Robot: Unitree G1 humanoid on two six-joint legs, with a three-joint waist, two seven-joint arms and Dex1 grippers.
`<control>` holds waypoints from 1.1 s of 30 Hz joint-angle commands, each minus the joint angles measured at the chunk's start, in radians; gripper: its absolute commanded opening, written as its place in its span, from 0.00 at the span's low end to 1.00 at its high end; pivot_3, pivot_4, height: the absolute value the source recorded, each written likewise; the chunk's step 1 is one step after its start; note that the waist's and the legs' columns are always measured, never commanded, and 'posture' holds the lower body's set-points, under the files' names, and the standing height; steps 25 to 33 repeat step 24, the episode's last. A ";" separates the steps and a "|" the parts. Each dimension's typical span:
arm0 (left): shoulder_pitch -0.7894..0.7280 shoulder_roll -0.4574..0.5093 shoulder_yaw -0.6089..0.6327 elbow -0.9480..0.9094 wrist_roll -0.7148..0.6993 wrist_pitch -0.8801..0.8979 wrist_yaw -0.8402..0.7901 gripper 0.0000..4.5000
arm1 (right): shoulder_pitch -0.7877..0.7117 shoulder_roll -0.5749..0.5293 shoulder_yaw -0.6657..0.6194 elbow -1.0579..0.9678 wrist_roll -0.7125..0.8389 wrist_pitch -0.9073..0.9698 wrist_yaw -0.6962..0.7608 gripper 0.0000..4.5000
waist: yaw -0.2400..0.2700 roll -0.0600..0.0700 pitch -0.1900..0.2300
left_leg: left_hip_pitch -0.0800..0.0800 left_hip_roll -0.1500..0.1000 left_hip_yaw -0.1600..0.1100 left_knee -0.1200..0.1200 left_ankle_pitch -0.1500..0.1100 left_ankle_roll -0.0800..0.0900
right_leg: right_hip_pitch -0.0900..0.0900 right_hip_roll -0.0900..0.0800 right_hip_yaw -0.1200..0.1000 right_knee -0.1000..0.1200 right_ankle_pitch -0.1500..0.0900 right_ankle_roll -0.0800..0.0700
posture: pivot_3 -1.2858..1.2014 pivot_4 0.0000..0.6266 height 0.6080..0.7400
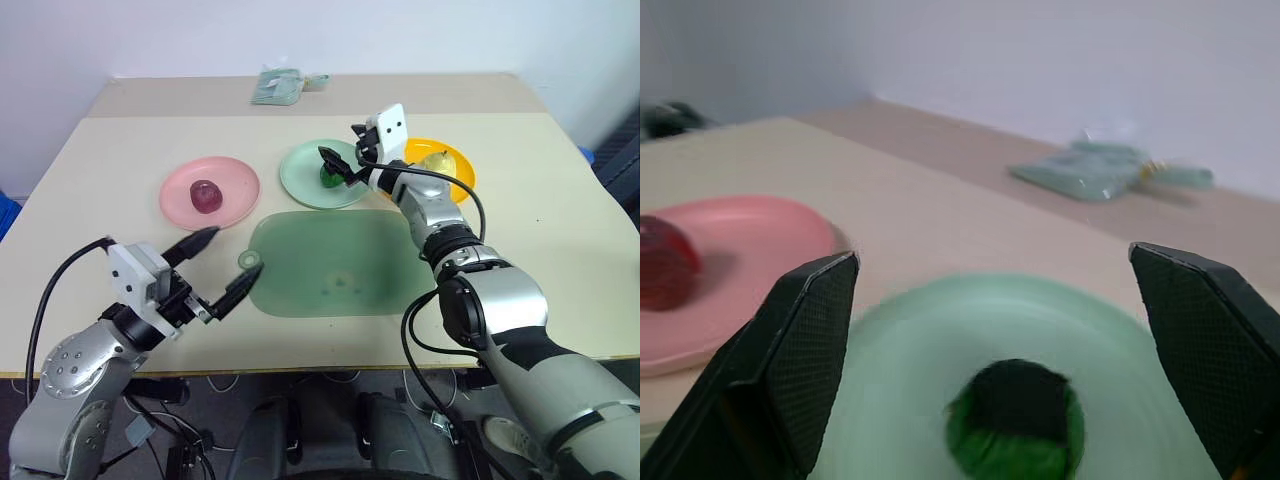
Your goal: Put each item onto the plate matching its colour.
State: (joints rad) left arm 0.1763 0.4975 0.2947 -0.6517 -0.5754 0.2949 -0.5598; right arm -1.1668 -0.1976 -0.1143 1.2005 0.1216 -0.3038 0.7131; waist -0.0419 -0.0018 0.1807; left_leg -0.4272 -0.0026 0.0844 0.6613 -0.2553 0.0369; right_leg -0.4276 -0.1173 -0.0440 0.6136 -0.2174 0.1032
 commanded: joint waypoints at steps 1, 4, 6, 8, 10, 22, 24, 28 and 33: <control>0.013 0.003 0.025 0.029 0.020 -0.037 -0.009 1.00 | 0.140 -0.063 -0.013 -0.275 0.075 0.036 0.147 0.98 | 0.002 0.000 0.000 | 0.000 0.000 0.000 0.000 0.000 0.000 | 0.000 0.000 0.000 0.000 0.000 0.000 | 0.52 0.24 1.00; 0.016 0.001 0.025 0.049 0.053 -0.019 0.032 1.00 | 0.374 -0.145 0.000 -0.667 0.137 0.224 0.197 0.98 | 0.008 0.000 0.000 | 0.000 0.000 0.000 0.001 -0.001 0.002 | 0.000 -0.001 -0.001 0.000 0.002 0.003 | 0.52 0.24 1.00; 0.007 0.002 0.019 0.062 0.084 -0.033 0.045 1.00 | 0.512 -0.203 0.004 -0.866 0.155 0.320 0.204 0.98 | 0.010 0.000 0.000 | 0.000 0.000 0.000 0.001 -0.002 0.002 | 0.000 -0.002 -0.001 0.000 0.002 0.003 | 0.52 0.24 1.00; 0.008 0.007 0.016 0.072 0.114 -0.033 0.060 1.00 | 0.645 -0.260 -0.017 -1.046 0.187 0.426 0.186 0.98 | 0.011 0.001 0.000 | 0.000 0.000 0.000 0.001 -0.002 0.002 | 0.000 -0.002 -0.001 0.000 0.000 0.000 | 0.52 0.24 1.00; 0.017 0.006 0.021 0.075 0.127 -0.030 0.068 1.00 | 0.771 -0.313 -0.049 -1.199 0.214 0.509 0.160 0.98 | 0.011 0.001 0.000 | 0.000 0.001 0.000 0.001 -0.003 -0.001 | 0.000 -0.002 0.000 0.000 0.000 0.000 | 0.52 0.24 1.00; 0.000 0.047 0.059 0.236 0.124 -0.108 -0.050 1.00 | 1.211 -0.446 -0.288 -1.518 0.259 0.639 0.044 0.98 | 0.033 0.001 0.000 | 0.000 0.002 0.000 0.001 -0.004 -0.001 | -0.001 -0.002 0.000 -0.005 -0.001 -0.001 | 0.52 0.24 1.00; -0.015 0.049 0.053 0.265 0.120 -0.112 -0.072 1.00 | 1.225 -0.447 -0.299 -1.526 0.268 0.644 0.037 0.98 | 0.032 0.001 0.000 | 0.000 0.002 0.000 0.001 -0.004 -0.001 | -0.001 -0.002 0.000 -0.006 -0.001 -0.001 | 0.52 0.24 1.00; -0.015 0.049 0.053 0.265 0.120 -0.112 -0.072 1.00 | 1.225 -0.447 -0.299 -1.526 0.268 0.644 0.037 0.98 | 0.032 0.001 0.000 | 0.000 0.002 0.000 0.001 -0.004 -0.001 | -0.001 -0.002 0.000 -0.006 -0.001 -0.001 | 0.52 0.24 1.00; -0.015 0.049 0.053 0.265 0.120 -0.112 -0.072 1.00 | 1.225 -0.447 -0.299 -1.526 0.268 0.644 0.037 0.98 | 0.032 0.001 0.000 | 0.000 0.002 0.000 0.001 -0.004 -0.001 | -0.001 -0.002 0.000 -0.006 -0.001 -0.001 | 0.52 0.24 1.00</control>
